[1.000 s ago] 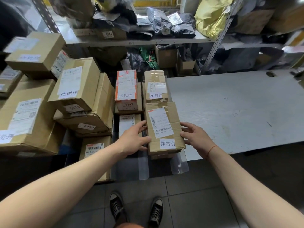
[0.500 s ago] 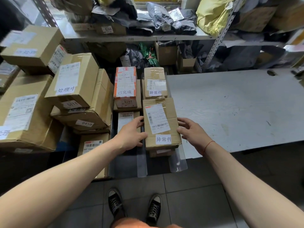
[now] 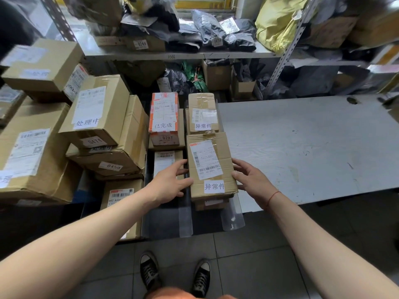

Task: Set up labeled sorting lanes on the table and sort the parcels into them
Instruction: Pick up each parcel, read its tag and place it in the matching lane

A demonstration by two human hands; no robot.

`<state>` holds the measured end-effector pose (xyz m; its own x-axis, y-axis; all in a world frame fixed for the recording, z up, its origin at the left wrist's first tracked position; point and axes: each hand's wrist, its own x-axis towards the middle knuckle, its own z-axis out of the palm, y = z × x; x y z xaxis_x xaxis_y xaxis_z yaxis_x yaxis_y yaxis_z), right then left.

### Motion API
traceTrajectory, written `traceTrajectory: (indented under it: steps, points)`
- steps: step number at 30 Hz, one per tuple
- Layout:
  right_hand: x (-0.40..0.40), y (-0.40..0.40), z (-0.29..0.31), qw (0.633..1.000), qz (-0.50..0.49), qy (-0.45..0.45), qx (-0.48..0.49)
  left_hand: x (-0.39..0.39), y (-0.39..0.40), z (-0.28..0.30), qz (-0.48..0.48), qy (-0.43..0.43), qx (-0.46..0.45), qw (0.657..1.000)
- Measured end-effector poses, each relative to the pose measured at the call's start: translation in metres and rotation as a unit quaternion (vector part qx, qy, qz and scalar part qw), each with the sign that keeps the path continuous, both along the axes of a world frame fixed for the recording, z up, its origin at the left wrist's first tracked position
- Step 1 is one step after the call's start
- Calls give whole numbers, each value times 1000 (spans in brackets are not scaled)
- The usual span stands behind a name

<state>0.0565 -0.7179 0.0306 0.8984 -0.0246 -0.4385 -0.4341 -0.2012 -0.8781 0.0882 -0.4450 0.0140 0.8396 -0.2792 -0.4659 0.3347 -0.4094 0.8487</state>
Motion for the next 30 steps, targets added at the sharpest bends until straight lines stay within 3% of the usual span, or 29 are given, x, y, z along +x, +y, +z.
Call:
traceTrajectory:
  steps: [9, 14, 18, 23, 30]
  points:
    - [11, 14, 33, 988, -51, -79, -121, -1, 10, 52, -48, -166, 174, 969]
    - [18, 46, 62, 959, 40, -185, -212, -12, 35, 87, -84, -280, 269, 918]
    - [17, 97, 85, 908, 152, -284, -267, -26, 68, 107, -106, -364, 344, 859]
    - [10, 170, 105, 866, 222, -340, -293, -46, 129, 125, -91, -430, 361, 823]
    - [-4, 304, 136, 864, 240, -357, -262, -69, 262, 147, -25, -454, 332, 827]
